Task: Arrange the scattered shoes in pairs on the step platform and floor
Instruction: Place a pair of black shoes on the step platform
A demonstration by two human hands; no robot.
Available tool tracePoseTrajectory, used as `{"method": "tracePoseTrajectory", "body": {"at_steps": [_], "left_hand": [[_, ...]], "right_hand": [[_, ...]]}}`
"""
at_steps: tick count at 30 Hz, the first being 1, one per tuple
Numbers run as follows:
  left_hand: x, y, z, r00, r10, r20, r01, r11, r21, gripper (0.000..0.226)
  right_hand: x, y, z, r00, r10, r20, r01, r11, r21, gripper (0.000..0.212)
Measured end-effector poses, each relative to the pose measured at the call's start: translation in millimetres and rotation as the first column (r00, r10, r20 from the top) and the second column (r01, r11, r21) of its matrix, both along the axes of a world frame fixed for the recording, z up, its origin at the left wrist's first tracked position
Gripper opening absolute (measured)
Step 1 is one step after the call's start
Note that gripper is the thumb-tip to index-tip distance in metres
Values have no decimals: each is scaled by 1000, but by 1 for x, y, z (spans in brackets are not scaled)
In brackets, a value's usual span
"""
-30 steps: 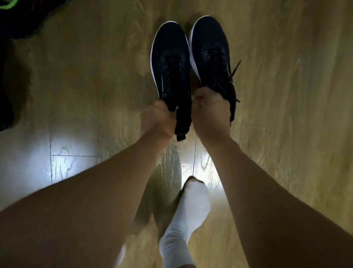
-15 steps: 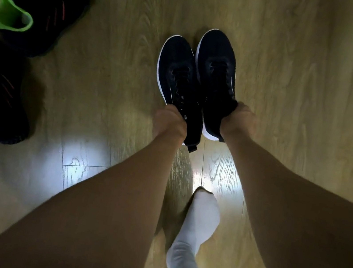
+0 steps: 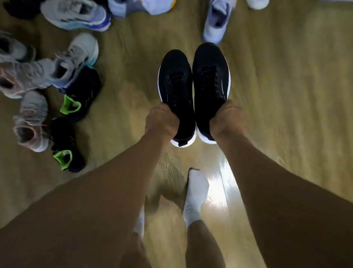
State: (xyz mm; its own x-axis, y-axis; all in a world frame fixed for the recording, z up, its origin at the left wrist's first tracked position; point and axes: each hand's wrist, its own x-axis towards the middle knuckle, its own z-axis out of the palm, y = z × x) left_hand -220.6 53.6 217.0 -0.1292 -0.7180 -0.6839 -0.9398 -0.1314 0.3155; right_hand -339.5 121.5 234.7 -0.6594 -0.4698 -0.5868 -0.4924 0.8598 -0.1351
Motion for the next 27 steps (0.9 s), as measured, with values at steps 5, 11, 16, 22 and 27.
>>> {"method": "tracePoseTrajectory", "body": {"at_steps": [5,11,16,22,27], "left_hand": [[-21,12,161,974,-198,-106,188,977,-96,29],[-41,73,315,811,-568,-140,521,810,-269,14],[-54,152,401,609,-779,-150,699,616,-363,12],[-100,264,449,375,-910,-177,802,414,-431,18],[-140,364,470,252,-945,-207,859,317,-403,14]], "right_hand": [[-14,39,175,991,-126,-54,121,989,-89,32],[-2,139,337,920,-375,-114,357,922,-151,17],[14,235,416,807,-577,-127,546,811,-213,22],[7,359,459,644,-727,-239,678,686,-263,13],[-14,462,473,534,-812,-235,758,583,-293,11]]}}
